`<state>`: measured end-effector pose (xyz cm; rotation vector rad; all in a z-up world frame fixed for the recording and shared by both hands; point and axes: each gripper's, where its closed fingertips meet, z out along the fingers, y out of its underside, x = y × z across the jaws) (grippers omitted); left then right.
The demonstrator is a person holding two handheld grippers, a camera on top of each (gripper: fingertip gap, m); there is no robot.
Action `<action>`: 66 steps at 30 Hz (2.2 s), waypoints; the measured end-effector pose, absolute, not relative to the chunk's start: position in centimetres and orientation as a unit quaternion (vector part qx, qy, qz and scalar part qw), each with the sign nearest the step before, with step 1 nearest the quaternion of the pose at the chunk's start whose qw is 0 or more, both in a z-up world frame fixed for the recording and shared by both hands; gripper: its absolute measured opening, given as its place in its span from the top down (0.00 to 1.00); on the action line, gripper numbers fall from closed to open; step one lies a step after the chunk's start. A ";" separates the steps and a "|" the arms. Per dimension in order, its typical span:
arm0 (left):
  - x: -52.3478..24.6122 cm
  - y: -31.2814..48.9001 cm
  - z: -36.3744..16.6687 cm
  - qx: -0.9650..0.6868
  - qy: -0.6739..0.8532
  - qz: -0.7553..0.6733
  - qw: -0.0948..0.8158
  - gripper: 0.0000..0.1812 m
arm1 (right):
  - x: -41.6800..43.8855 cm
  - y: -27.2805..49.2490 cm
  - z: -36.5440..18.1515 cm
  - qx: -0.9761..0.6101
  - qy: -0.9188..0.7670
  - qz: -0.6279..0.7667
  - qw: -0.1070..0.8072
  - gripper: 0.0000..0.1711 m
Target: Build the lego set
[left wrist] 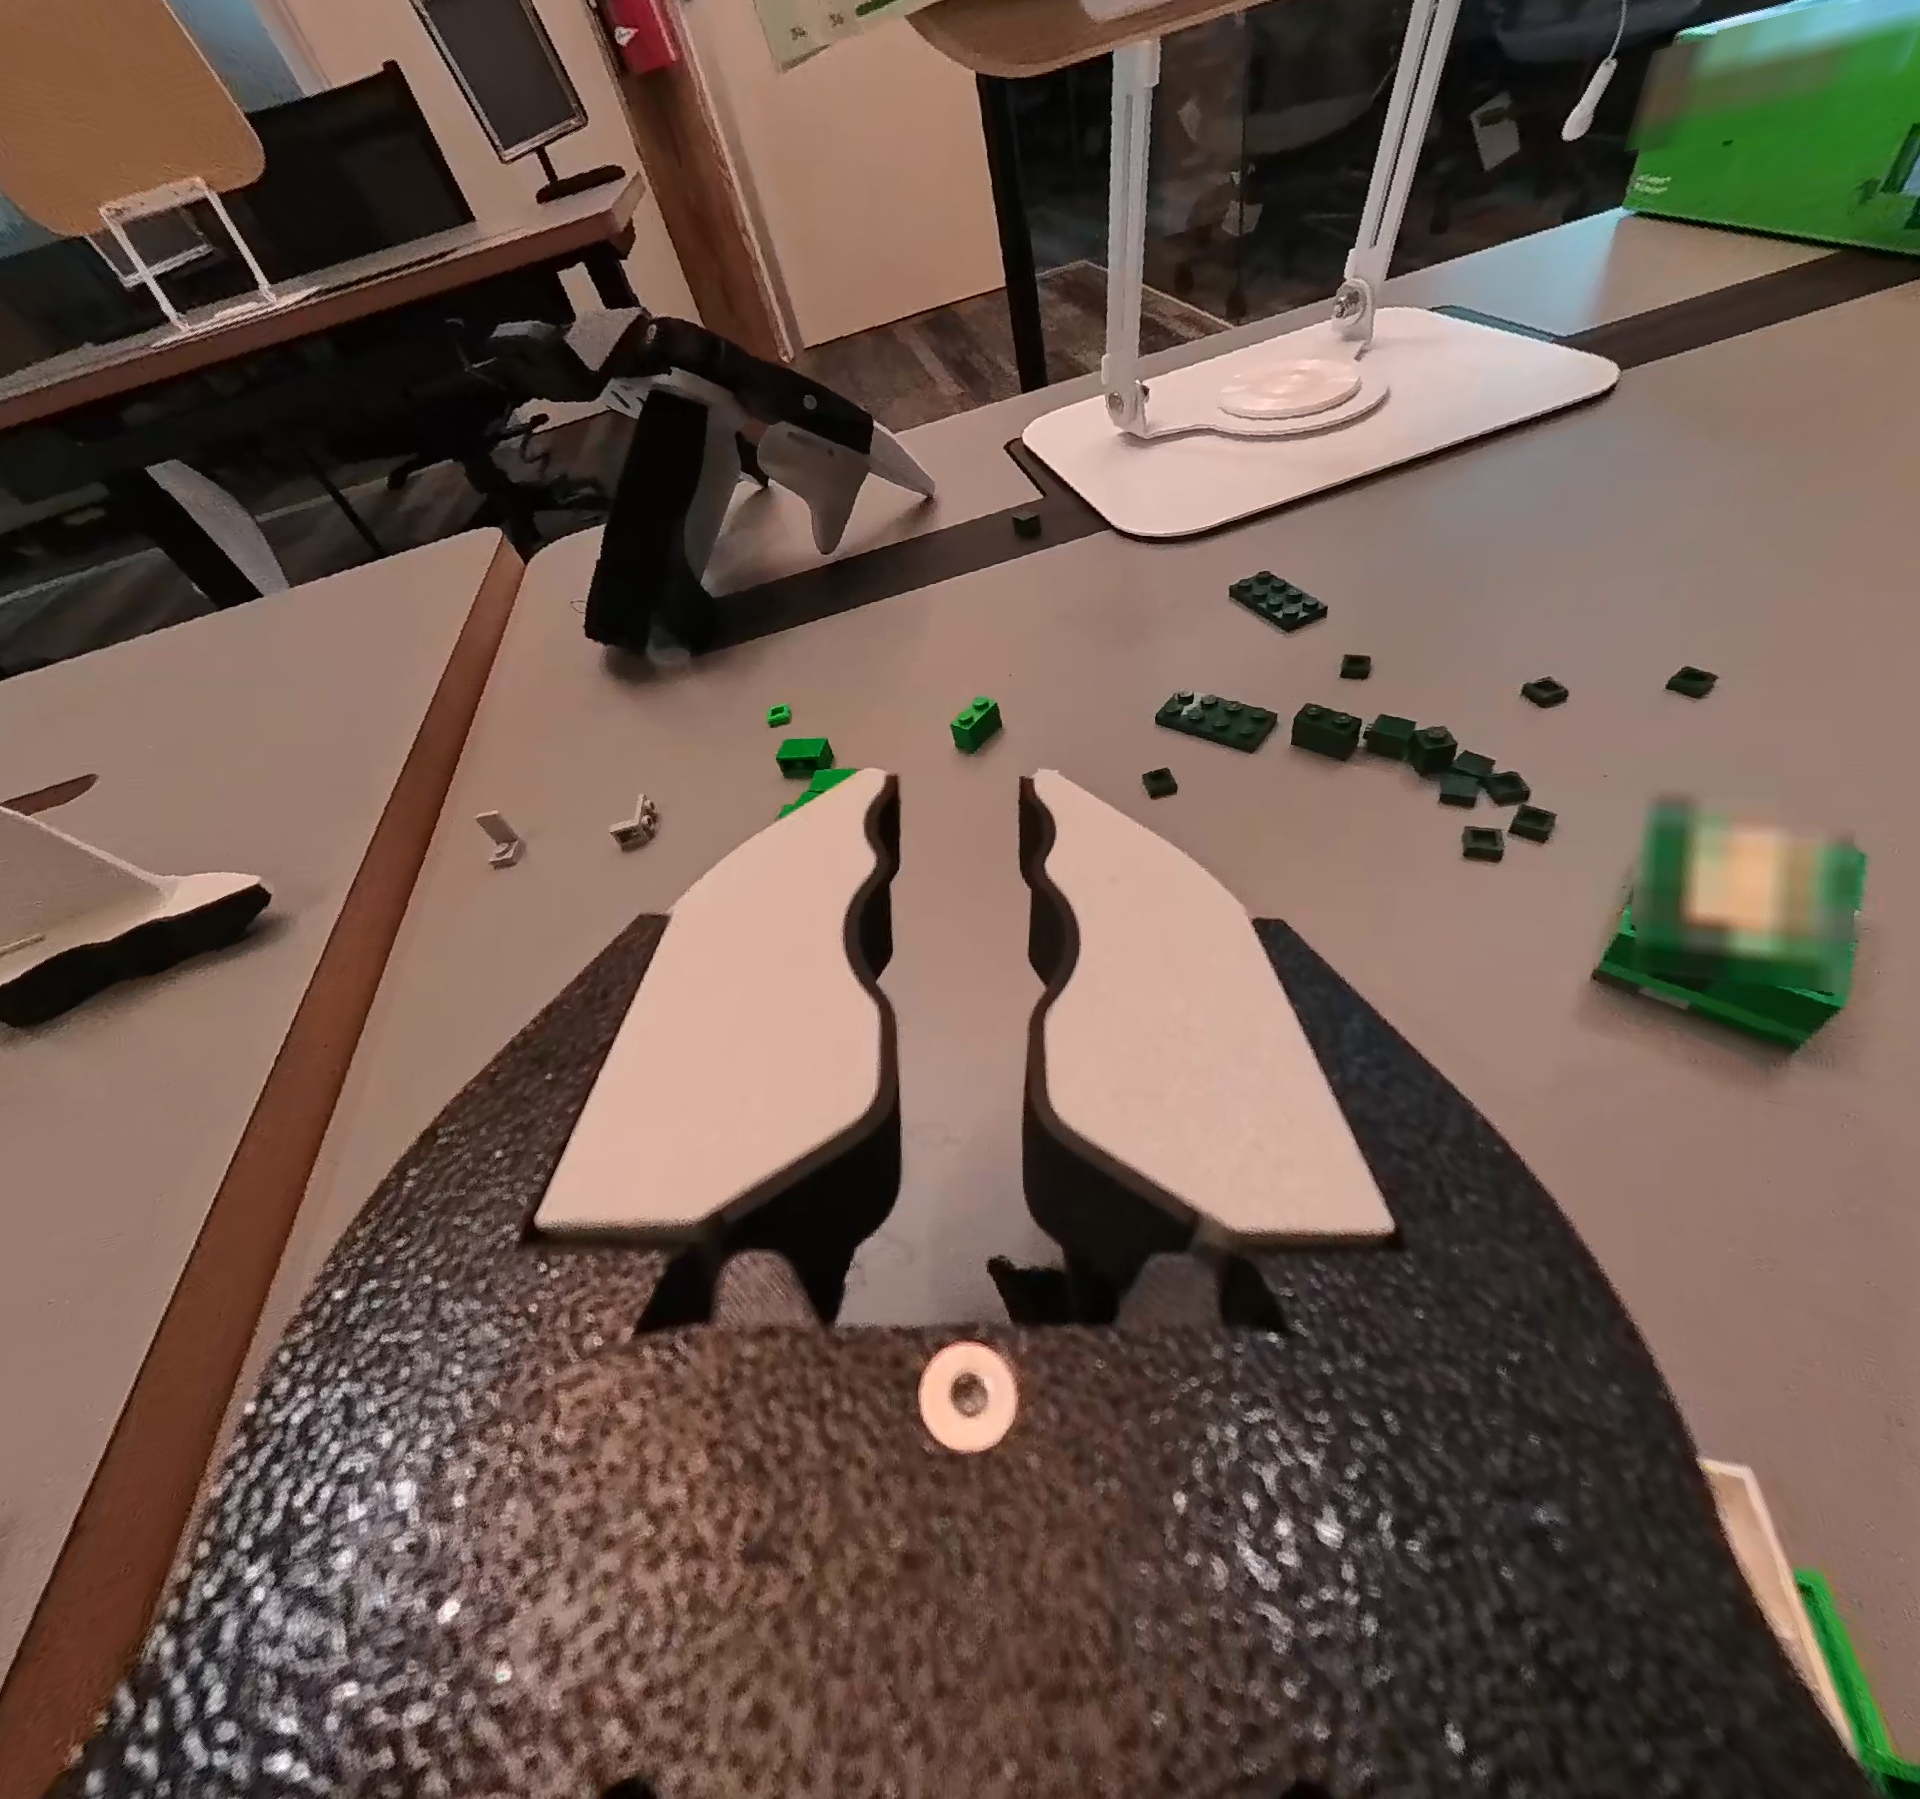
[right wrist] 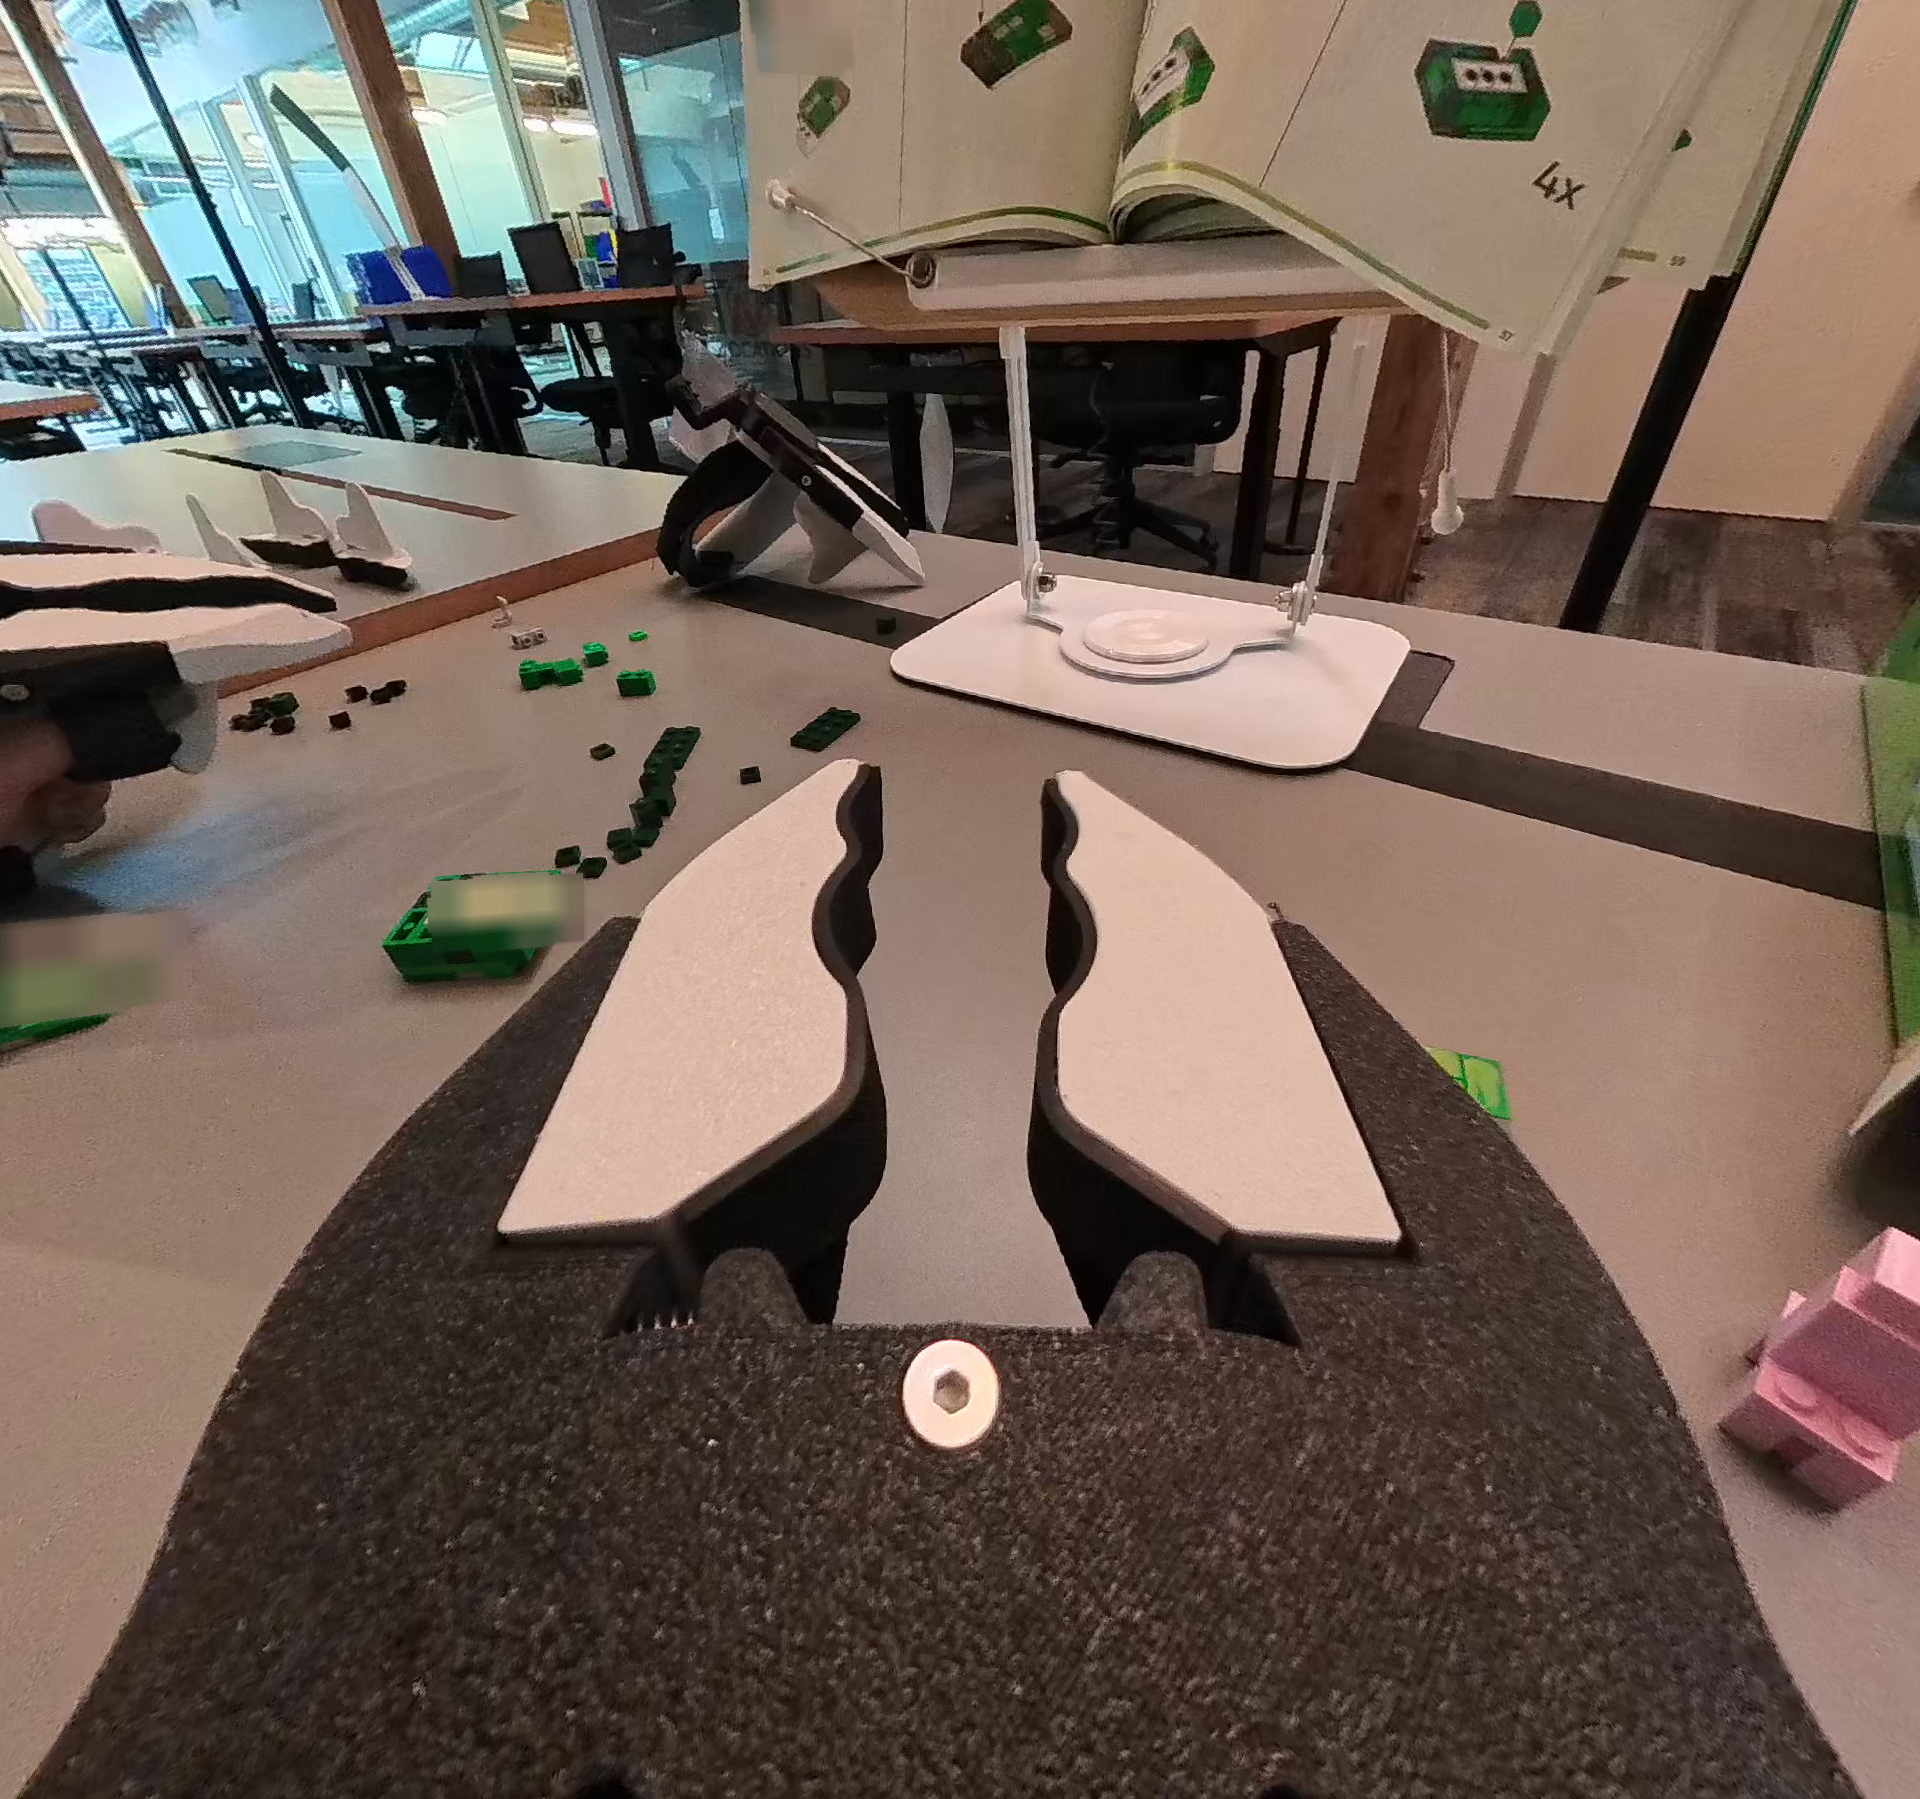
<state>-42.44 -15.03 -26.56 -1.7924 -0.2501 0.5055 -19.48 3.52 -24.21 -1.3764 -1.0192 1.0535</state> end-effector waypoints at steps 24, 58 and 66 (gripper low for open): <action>-41.1 -16.3 -25.7 -0.792 -0.078 0.236 0.558 0.81 | -19.5 3.5 -24.3 -0.578 -0.429 0.452 0.528 0.83; -30.2 -22.5 -33.4 -0.905 -0.063 0.063 0.415 0.78 | -19.4 4.1 -24.3 -0.591 -0.408 0.470 0.513 0.84; -30.2 -22.2 -33.3 -0.904 -0.047 0.086 0.416 0.81 | -19.4 4.2 -24.4 -0.593 -0.407 0.471 0.511 0.84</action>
